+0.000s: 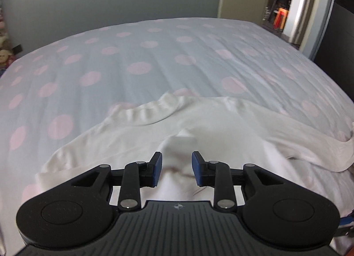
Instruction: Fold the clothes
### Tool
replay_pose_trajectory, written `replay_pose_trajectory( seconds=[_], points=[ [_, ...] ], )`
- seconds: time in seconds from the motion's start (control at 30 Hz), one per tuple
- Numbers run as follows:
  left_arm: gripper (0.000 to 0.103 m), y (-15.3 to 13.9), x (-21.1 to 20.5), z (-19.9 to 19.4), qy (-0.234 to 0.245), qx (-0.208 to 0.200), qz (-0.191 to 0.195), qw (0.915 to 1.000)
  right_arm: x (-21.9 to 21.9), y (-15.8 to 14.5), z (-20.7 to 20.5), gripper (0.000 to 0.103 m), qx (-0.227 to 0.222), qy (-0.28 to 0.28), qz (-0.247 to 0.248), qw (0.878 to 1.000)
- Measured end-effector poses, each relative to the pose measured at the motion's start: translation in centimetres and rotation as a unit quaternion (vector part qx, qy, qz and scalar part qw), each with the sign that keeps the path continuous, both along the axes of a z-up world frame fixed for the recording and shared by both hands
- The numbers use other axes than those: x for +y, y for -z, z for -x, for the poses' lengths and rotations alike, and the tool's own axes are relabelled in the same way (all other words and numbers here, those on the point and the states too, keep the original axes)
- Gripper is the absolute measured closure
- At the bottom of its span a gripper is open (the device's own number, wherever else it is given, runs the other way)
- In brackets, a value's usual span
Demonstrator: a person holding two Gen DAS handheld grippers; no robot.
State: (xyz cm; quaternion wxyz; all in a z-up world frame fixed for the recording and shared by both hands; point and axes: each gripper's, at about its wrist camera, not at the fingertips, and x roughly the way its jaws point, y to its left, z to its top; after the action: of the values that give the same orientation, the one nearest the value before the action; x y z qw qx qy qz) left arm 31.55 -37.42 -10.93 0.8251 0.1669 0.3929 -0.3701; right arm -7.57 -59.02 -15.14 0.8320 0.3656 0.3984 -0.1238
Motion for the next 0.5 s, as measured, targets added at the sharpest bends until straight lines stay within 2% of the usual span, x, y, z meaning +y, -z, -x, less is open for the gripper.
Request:
replay_pose_trajectory(
  seconds=[0.17,0.27,0.4,0.5],
  points=[
    [0.076,0.7,3.8,0.3,-0.032,-0.036,-0.053,0.9974,0.5,-0.9,-0.7,0.052,-0.002,-0.010,0.019,1.000],
    [0.076,1.3,6.1,0.7,-0.063,-0.070,-0.103,0.9902,1.4,-1.8,-2.2,0.052,-0.004,-0.029,0.045,0.999],
    [0.076,1.8,10.3,0.4,-0.124,-0.066,-0.078,0.9870,3.0,-2.9,-5.4,0.052,-0.002,-0.067,0.084,0.994],
    [0.076,3.3,12.3,0.3,-0.130,-0.064,-0.080,0.9863,4.4,-3.9,-8.8,0.052,0.002,-0.104,0.120,0.987]
  ],
)
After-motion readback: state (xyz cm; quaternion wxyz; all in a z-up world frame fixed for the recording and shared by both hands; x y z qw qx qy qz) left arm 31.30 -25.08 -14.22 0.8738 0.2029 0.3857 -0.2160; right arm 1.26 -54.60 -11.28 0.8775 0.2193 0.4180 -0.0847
